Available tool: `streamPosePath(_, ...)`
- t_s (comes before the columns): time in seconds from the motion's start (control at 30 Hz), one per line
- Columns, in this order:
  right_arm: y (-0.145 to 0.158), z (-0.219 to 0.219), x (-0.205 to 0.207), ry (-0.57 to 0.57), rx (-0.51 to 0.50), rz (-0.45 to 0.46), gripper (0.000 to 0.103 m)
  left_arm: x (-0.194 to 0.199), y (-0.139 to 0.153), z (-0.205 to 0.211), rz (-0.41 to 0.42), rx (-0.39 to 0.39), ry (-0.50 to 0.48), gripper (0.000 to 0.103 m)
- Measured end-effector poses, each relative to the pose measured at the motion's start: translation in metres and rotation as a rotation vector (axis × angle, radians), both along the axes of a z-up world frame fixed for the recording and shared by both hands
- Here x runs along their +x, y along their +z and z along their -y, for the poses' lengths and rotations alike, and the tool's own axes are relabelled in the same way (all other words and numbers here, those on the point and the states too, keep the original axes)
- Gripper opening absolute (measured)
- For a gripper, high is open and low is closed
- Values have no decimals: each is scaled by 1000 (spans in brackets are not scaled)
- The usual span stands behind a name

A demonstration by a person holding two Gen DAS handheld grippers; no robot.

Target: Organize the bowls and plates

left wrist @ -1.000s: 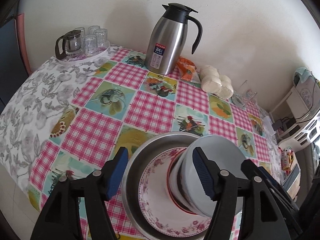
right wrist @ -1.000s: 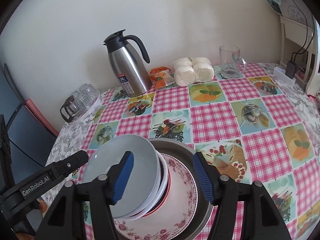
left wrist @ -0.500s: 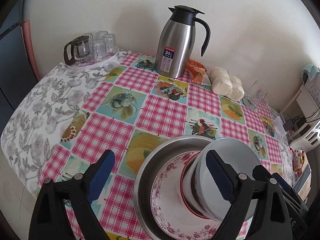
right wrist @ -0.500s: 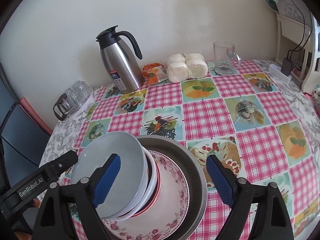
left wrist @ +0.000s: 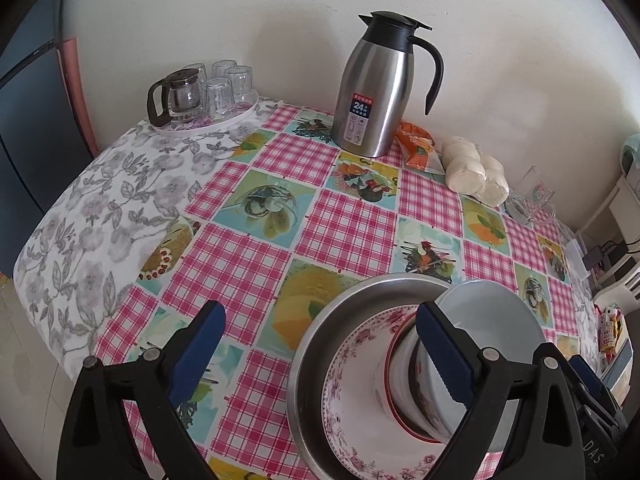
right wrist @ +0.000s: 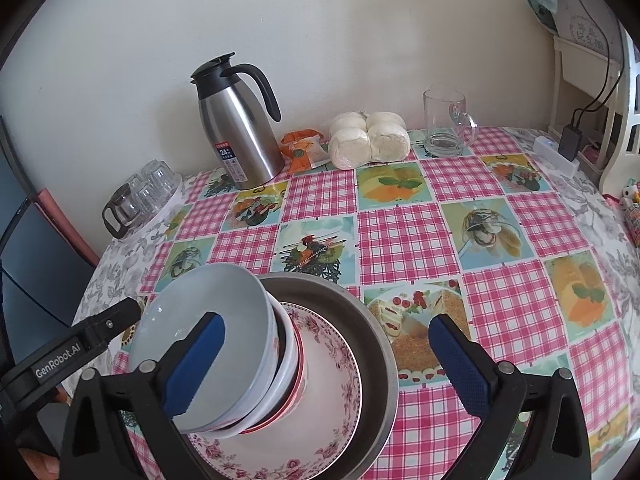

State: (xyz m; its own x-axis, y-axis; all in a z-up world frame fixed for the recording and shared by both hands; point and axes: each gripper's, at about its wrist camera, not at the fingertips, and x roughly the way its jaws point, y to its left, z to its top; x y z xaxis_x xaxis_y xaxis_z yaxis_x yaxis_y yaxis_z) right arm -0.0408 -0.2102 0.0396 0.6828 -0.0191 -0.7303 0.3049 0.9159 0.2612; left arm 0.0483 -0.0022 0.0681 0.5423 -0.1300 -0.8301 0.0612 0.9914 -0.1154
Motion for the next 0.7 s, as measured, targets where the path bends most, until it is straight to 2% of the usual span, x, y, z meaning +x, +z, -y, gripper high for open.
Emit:
streamPosePath(0.27, 2, 3, -2, -2, -9, 5, 103, 0, -1, 0, -28, -3, 20, 96)
streamPosePath(0.7, 5, 9, -20, -18, 1, 43, 103, -17, 14, -3, 67, -17, 34, 96)
